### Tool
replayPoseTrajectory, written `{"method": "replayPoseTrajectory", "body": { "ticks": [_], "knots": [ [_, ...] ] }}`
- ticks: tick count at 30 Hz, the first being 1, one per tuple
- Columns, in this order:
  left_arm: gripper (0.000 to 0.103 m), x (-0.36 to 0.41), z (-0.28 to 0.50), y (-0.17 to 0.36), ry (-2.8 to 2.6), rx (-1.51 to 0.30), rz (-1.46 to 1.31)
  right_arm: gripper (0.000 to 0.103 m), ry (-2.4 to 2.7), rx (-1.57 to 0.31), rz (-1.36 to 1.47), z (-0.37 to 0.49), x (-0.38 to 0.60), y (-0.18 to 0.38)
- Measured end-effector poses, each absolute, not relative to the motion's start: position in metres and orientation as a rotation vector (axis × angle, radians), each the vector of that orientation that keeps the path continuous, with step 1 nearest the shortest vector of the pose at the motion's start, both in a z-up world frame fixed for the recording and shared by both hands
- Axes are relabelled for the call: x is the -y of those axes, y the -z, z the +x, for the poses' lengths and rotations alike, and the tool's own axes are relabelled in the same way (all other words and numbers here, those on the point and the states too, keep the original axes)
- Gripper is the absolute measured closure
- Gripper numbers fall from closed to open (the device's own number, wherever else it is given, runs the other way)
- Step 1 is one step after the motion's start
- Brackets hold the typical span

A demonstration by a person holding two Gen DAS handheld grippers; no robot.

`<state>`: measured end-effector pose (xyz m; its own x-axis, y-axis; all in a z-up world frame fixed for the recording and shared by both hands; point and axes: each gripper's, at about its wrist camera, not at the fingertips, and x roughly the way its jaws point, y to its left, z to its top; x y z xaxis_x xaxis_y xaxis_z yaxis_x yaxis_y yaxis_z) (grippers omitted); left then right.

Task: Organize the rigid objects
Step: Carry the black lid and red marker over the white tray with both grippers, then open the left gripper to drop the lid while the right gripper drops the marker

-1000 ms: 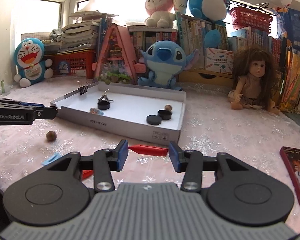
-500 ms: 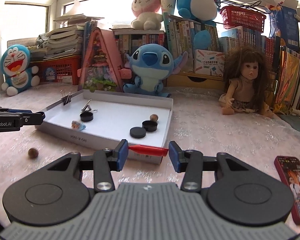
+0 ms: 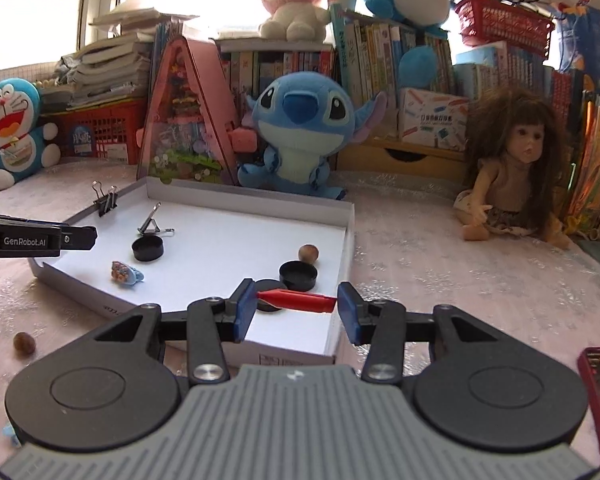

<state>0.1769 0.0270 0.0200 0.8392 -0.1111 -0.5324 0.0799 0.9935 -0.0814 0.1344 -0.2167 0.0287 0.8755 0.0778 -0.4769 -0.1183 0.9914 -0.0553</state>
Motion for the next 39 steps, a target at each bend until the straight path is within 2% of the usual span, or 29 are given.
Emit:
{"method": "replayPoseTrajectory", "body": {
  "ticks": [31, 36, 39],
  "knots": [
    [0.073, -0.014, 0.205, -0.002, 0.101, -0.659, 0.011, 0.053, -0.103, -0.676, -0.074, 0.179, 0.203, -0.013],
    [0.072, -0.014, 0.206, -0.001, 0.099, -0.658, 0.011, 0.049, -0.103, -0.673, -0.071, 0.179, 0.202, -0.013],
    [0.069, -0.013, 0.205, -0.001, 0.102, -0.658, 0.010, 0.044, -0.099, -0.668, -0.074, 0.178, 0.202, -0.013]
  ]
}}
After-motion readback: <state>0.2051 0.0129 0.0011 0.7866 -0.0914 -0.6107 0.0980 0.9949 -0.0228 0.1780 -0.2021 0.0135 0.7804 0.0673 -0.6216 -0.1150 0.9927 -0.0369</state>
